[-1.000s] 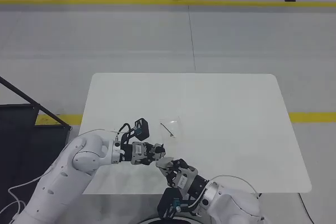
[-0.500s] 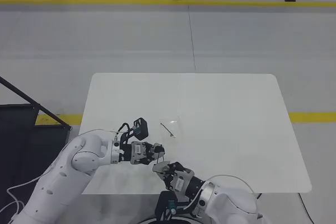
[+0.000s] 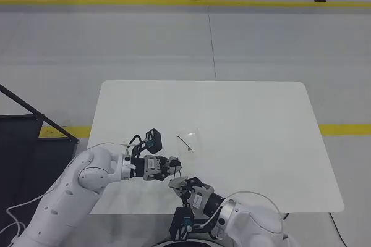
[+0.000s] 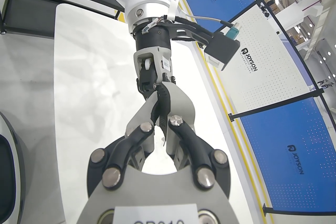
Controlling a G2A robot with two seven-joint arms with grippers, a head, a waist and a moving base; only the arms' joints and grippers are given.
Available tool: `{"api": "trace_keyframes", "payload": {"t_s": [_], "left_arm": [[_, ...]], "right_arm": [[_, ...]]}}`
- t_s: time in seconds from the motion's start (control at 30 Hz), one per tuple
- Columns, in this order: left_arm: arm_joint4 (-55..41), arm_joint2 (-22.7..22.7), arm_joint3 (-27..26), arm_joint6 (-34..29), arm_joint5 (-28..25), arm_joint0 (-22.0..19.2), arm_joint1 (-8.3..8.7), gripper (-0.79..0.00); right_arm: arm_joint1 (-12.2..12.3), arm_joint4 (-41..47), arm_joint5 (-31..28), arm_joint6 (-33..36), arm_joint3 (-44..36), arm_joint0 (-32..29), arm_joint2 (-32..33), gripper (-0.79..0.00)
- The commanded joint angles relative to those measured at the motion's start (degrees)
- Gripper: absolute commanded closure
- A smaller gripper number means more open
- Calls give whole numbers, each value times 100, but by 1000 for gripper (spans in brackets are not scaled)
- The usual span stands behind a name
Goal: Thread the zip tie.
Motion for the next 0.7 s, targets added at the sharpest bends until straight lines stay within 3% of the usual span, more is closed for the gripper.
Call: {"api": "trace_keyframes", "payload": {"t_s": [0.0,0.33,0.67], "left_arm": [[40,-19,-6,81,-10,5,3,0],[855,-184,-189,758,142,146,2,0],[2540,-354,-582,1907,586,503,-18,0]], "right_arm": [[-1,22,-17,41,7,8,0,0],[-11,120,-165,268,45,84,-37,0],[-32,253,-104,464,63,125,-56,0]]}}
